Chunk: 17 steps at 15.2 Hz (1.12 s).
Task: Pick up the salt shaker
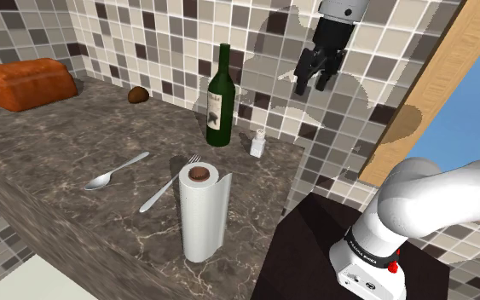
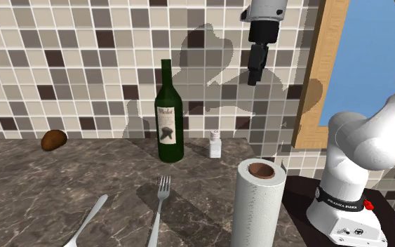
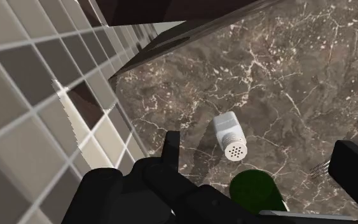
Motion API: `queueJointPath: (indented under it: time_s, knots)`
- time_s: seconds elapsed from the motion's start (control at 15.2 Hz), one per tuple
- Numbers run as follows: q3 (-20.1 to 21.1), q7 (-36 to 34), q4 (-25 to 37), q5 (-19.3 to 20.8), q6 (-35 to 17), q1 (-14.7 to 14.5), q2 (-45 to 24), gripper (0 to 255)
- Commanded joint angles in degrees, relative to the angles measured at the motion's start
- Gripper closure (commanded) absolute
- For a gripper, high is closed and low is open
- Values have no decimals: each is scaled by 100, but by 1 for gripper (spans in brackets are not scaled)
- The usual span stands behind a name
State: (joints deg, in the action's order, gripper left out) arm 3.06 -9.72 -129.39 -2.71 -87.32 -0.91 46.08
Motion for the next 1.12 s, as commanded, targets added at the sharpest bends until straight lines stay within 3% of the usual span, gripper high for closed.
queueJointPath:
  time_s: [0.0,0.79,1.06]
  knots:
    - [0,0,0,0,0,0,0,0]
    - [368,-486,-604,-114,-2041,89,-1715,0]
    - [398,-516,-809,-119,-2395,90,-1881,0]
